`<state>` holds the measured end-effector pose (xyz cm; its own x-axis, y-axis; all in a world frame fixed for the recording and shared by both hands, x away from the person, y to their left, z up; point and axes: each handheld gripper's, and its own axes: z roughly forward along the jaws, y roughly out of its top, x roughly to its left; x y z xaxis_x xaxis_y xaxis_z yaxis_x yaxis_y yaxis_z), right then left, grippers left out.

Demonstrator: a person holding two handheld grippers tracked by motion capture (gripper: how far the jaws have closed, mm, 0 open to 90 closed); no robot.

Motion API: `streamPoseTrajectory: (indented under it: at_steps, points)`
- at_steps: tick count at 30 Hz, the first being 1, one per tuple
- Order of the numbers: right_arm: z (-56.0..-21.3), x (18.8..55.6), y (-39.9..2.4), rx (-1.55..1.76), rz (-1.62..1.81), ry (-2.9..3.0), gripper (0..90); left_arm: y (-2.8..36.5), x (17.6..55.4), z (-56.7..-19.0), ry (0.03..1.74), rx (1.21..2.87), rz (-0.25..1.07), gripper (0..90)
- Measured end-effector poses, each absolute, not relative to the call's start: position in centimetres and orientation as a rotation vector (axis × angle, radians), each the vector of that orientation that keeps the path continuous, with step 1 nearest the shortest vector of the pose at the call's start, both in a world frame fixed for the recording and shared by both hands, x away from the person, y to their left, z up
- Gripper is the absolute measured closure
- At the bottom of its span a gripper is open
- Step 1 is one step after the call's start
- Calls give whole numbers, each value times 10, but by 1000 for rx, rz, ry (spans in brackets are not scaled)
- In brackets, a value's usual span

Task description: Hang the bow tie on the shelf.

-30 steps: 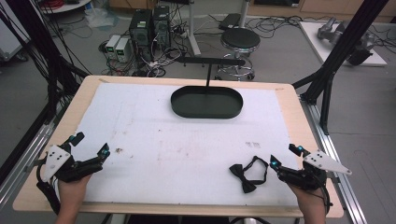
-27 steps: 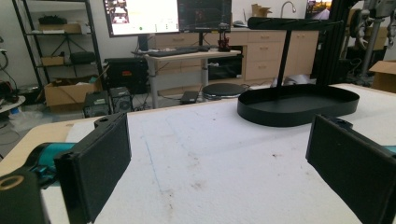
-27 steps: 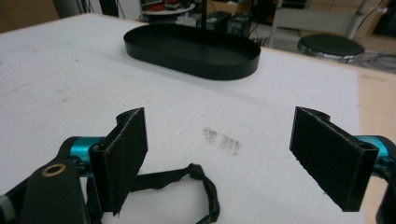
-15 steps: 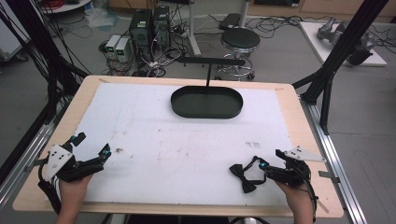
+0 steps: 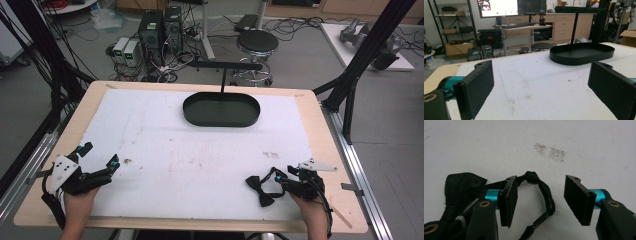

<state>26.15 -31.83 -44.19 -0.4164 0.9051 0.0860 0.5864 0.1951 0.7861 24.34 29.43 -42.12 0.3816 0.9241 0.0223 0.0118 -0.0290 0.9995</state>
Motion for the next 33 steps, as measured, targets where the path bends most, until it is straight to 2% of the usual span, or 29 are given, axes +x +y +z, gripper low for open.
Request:
streamPoseTrajectory:
  at_steps: [10, 21, 33]
  points:
    - [-450, 263, -319, 1420, 1056, 2104, 592, 295, 243, -422, 918, 1406, 925, 71]
    - [-450, 259, -319, 1373, 1042, 2107, 857, 294, 244, -423, 923, 1409, 921, 71]
    - [-424, 246, -314, 1201, 1207, 1924, 869, 296, 243, -422, 925, 1405, 929, 71]
